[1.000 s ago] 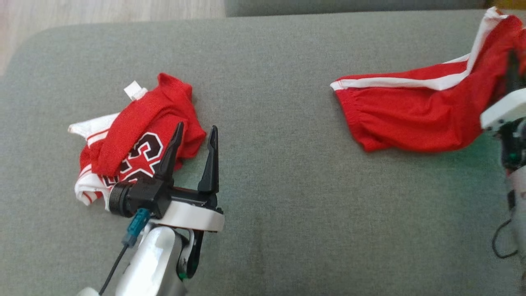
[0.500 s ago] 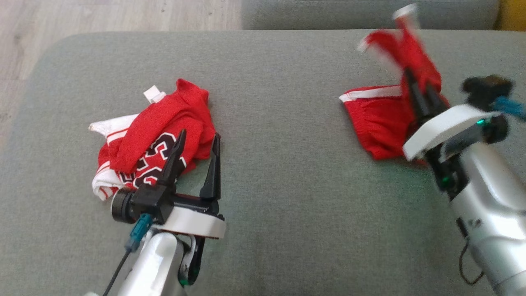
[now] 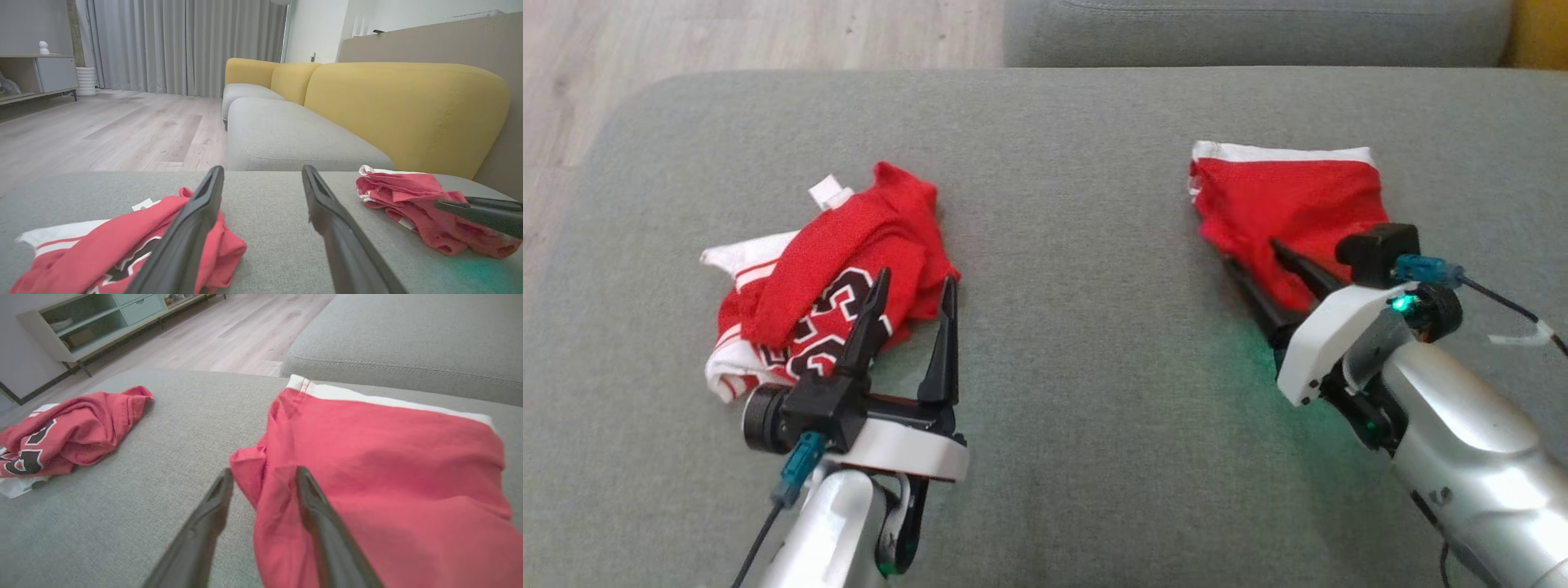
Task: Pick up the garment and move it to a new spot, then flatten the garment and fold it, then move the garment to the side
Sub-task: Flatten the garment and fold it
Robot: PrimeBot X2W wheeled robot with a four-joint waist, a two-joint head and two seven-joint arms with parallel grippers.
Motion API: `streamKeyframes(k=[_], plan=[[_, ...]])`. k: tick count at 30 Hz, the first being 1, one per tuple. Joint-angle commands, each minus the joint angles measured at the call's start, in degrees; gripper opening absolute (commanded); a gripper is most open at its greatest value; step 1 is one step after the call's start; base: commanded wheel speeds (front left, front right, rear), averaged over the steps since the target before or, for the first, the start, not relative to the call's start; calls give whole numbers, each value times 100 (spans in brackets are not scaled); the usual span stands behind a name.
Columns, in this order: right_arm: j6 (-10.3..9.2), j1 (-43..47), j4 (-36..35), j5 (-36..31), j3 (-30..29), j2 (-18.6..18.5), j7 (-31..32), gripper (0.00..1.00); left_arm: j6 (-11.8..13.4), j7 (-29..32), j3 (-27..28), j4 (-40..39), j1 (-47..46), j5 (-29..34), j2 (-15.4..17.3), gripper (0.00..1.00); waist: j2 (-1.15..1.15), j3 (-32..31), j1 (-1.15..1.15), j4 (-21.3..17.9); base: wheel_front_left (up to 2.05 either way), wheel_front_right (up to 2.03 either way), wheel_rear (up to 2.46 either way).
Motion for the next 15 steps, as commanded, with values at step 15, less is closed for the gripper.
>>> streamKeyframes(k=[15], plan=[[-4,32,-251,-511,-2728,-238,-1286,100,39,-47,453,-441,-130,60,33,100,0,-121,0,-797,0,0,0]])
